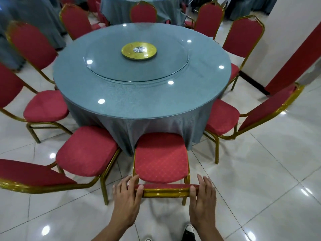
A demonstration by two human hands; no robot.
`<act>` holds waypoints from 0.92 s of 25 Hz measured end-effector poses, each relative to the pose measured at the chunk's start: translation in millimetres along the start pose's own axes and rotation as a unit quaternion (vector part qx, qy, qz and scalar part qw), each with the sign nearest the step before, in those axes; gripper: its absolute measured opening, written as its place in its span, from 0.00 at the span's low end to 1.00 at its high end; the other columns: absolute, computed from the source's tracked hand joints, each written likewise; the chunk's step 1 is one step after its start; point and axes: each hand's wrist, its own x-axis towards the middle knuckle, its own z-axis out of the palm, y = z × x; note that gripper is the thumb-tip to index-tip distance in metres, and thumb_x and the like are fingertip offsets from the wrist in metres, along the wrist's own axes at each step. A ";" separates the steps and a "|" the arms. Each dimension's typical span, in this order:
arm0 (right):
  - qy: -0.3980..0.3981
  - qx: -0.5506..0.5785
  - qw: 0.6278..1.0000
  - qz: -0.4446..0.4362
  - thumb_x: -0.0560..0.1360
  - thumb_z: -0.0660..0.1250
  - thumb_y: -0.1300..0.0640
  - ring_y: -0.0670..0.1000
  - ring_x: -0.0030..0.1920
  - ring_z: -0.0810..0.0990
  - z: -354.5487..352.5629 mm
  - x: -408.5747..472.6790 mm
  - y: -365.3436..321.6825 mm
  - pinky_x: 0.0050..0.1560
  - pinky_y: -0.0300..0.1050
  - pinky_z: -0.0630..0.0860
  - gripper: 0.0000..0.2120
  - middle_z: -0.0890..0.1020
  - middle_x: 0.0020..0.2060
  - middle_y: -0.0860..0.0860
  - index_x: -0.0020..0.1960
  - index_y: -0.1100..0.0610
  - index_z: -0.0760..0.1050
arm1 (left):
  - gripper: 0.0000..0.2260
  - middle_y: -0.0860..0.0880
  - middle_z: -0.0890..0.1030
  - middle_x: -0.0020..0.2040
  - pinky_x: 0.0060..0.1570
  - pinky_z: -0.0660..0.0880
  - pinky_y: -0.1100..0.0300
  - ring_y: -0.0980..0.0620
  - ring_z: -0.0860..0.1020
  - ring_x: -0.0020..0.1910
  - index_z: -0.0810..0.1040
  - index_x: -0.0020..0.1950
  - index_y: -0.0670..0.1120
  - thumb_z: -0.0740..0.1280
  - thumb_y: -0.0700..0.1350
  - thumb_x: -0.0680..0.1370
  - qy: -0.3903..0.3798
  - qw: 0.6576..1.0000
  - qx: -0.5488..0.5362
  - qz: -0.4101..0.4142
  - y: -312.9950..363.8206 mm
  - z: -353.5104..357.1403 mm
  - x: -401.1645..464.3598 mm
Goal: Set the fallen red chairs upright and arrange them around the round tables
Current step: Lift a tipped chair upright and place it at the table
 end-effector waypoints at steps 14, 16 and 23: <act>-0.099 -0.001 0.988 -0.116 0.81 0.44 0.37 0.55 0.78 0.59 -25.2 195.3 36.5 0.75 0.59 0.57 0.32 0.66 0.76 0.53 0.79 0.53 0.61 | 0.34 0.53 0.70 0.68 0.71 0.62 0.43 0.49 0.69 0.68 0.69 0.72 0.58 0.40 0.71 0.76 0.029 0.994 -0.048 -0.094 96.7 44.1 102.8; -0.114 0.006 0.987 -0.116 0.82 0.44 0.37 0.54 0.78 0.57 -20.9 223.7 31.1 0.76 0.60 0.55 0.31 0.65 0.76 0.53 0.80 0.51 0.59 | 0.34 0.52 0.70 0.68 0.71 0.61 0.40 0.47 0.68 0.69 0.69 0.72 0.58 0.40 0.72 0.76 0.032 0.992 -0.062 -0.101 102.3 44.6 125.6; -0.162 -0.002 0.978 -0.130 0.79 0.39 0.31 0.54 0.79 0.55 4.7 282.4 10.9 0.77 0.62 0.54 0.35 0.62 0.77 0.53 0.80 0.46 0.54 | 0.35 0.49 0.69 0.70 0.73 0.58 0.38 0.46 0.65 0.71 0.69 0.72 0.58 0.40 0.73 0.75 0.055 0.988 -0.082 -0.118 93.7 36.4 180.3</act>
